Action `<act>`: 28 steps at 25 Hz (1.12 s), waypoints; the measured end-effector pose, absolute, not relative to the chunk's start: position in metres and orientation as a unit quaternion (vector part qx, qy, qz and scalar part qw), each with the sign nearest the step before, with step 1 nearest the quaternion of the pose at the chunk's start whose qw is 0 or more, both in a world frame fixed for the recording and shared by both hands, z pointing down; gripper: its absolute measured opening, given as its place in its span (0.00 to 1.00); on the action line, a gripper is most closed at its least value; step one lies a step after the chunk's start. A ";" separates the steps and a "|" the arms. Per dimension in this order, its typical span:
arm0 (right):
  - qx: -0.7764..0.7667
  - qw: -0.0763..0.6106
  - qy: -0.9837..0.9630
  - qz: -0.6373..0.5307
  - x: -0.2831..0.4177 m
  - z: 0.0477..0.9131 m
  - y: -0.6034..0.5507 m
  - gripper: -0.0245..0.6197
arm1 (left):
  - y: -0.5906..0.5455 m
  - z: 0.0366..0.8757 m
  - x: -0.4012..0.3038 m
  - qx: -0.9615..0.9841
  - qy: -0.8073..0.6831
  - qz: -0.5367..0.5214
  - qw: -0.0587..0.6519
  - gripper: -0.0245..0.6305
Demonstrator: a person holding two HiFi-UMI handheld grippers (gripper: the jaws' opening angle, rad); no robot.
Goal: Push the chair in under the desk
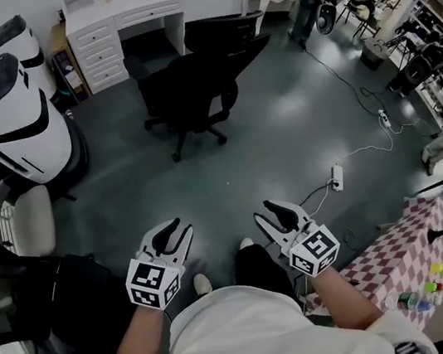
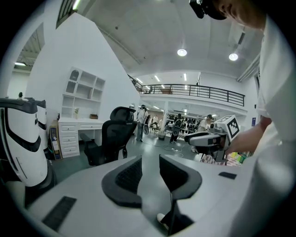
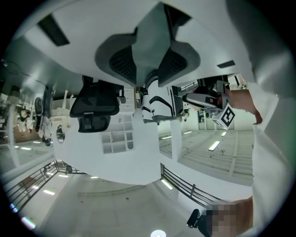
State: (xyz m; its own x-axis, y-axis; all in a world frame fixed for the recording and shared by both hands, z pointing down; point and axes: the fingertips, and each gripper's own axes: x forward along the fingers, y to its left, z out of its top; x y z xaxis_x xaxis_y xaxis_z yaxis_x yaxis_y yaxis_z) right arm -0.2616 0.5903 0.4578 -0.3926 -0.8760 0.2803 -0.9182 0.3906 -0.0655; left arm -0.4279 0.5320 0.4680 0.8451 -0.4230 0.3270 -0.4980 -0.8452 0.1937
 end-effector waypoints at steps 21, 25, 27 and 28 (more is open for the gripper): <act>0.511 0.121 -0.849 0.063 -0.043 0.459 0.400 0.24 | 0.356 0.470 -0.243 0.936 -0.280 0.192 0.093 0.22; 0.492 0.135 -0.859 0.046 -0.005 0.461 0.373 0.24 | 0.327 0.469 -0.203 0.934 -0.286 0.198 0.083 0.22; 0.482 0.148 -0.863 0.036 0.012 0.462 0.362 0.24 | 0.316 0.467 -0.187 0.933 -0.290 0.198 0.077 0.22; 0.478 0.153 -0.864 0.032 0.020 0.463 0.357 0.24 | 0.311 0.465 -0.180 0.933 -0.292 0.198 0.075 0.22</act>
State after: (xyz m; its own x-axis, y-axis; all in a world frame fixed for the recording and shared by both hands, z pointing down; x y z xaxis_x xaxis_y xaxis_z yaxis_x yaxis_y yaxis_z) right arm 0.0196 0.3568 0.4626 -0.4959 -0.8167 0.2950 -0.8364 0.5406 0.0907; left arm -0.1799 0.3109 0.4653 0.7511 -0.5151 0.4130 -0.5746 -0.8180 0.0248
